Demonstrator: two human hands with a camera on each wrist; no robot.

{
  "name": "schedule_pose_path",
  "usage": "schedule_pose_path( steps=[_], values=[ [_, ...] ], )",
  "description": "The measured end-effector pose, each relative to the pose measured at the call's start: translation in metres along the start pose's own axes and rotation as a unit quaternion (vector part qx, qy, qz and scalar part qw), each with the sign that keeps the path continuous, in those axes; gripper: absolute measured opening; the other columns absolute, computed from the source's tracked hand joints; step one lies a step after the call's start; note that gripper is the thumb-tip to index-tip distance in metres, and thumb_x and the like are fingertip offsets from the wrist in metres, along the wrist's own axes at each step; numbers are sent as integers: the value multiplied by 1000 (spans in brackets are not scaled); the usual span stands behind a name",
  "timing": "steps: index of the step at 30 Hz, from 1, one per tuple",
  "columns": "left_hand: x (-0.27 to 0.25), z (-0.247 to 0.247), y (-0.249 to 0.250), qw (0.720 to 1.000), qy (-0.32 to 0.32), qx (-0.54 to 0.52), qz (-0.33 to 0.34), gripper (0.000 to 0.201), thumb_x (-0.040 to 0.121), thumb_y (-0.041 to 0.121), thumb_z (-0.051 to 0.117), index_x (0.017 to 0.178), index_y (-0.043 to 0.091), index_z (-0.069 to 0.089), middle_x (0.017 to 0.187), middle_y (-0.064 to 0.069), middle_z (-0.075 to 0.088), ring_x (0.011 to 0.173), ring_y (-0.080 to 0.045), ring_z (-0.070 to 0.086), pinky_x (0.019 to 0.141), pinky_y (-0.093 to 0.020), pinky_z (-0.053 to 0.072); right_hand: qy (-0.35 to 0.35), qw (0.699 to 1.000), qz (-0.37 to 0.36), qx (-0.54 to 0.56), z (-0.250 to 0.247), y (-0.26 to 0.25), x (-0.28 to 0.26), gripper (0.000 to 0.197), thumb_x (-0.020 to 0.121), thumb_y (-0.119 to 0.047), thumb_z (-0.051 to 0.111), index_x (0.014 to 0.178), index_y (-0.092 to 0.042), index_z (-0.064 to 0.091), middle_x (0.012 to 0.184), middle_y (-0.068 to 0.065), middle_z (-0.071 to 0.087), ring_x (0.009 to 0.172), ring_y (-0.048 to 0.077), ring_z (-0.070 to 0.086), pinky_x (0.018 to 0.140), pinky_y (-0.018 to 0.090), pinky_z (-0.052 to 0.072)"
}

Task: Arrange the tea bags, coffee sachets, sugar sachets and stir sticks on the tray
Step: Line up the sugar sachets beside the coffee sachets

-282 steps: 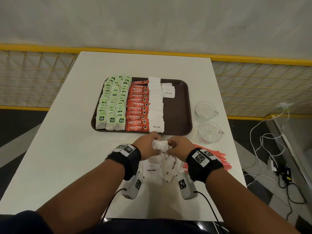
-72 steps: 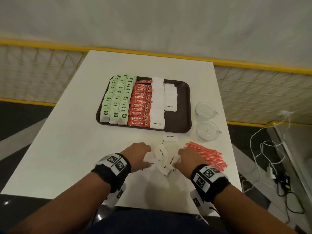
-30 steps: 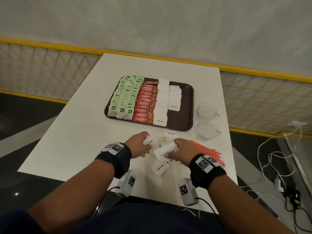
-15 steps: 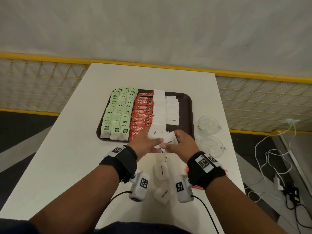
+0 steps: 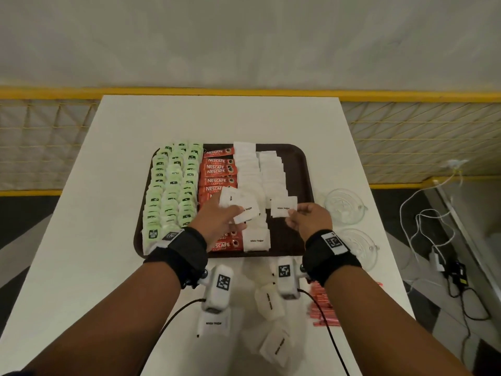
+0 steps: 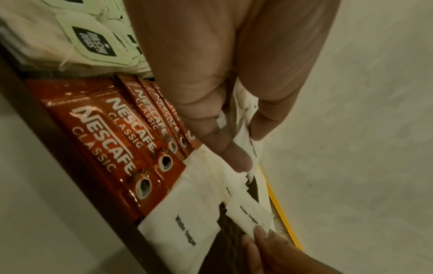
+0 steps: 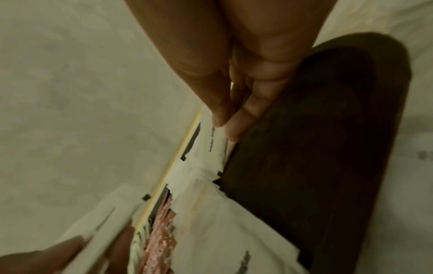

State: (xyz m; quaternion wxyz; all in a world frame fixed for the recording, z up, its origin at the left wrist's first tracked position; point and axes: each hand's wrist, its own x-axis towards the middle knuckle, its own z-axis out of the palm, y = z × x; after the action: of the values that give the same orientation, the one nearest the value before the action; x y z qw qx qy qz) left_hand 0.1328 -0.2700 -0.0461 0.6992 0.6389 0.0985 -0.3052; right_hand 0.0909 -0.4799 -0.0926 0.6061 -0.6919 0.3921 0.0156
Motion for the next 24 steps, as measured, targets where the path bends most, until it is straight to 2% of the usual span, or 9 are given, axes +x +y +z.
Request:
schedule_pose_path(
  steps=[3,5,7,9,11,14,18,21,24],
  values=[
    [4,-10,-2,999,32,-15,-13,47,95,5,57,139,13,41,108,8,51,86,-6,56,66,-17,54,20,999,17,-46,11,0,9,13,87,-10,71,98,-9,64,90,9,70,79,23,71,82,38,59],
    [6,-17,-2,998,32,-28,-47,32,95,13,61,126,10,53,119,8,43,102,-7,45,91,-13,44,27,997,17,-70,17,-1,13,15,86,-13,71,98,-7,65,84,12,71,70,22,69,74,36,60],
    [8,-21,-3,999,-1,32,-41,24,91,8,65,113,15,59,135,-1,49,122,-17,48,105,-33,45,37,993,5,-109,21,-1,17,17,84,-19,73,96,-8,66,78,10,69,68,22,66,72,40,60],
    [10,-21,-3,999,-12,37,-25,33,88,-1,65,111,21,57,127,-6,60,118,-27,59,94,-46,54,48,982,-11,-181,22,-1,22,19,80,-27,76,92,-15,66,85,7,70,79,24,67,78,40,58],
    [11,-18,-2,1000,-15,12,-21,33,89,-5,62,110,20,57,117,-4,65,111,-26,64,89,-43,58,61,971,-29,-230,20,-3,22,26,81,-30,75,99,-15,64,96,4,68,91,24,64,79,29,49],
    [13,-14,1,999,-33,-23,-20,34,90,-6,60,112,20,58,119,-5,65,111,-26,64,90,-44,57,81,966,-89,-227,17,-13,7,33,86,-35,70,109,-14,59,96,1,63,91,20,62,75,25,41],
    [14,-7,-1,997,-43,-53,-27,42,91,-5,59,128,15,53,126,-8,63,113,-28,64,81,-37,59,-75,966,-144,-202,24,-24,-21,27,90,-44,63,103,-20,62,93,-11,64,84,4,60,70,17,45],
    [12,-1,-3,996,-70,-47,-27,46,93,-3,58,133,16,50,126,-7,65,111,-26,66,79,-34,59,-154,974,-115,-119,26,-21,-30,20,89,-28,69,100,-12,67,90,2,72,77,10,67,67,24,54],
    [11,0,-4,995,-73,-53,-31,44,94,-4,52,134,15,48,126,-10,64,108,-27,68,82,-36,60,-93,990,-92,-53,22,-15,-24,14,90,-16,67,101,-7,66,87,7,73,67,10,66,57,20,52]
  ],
)
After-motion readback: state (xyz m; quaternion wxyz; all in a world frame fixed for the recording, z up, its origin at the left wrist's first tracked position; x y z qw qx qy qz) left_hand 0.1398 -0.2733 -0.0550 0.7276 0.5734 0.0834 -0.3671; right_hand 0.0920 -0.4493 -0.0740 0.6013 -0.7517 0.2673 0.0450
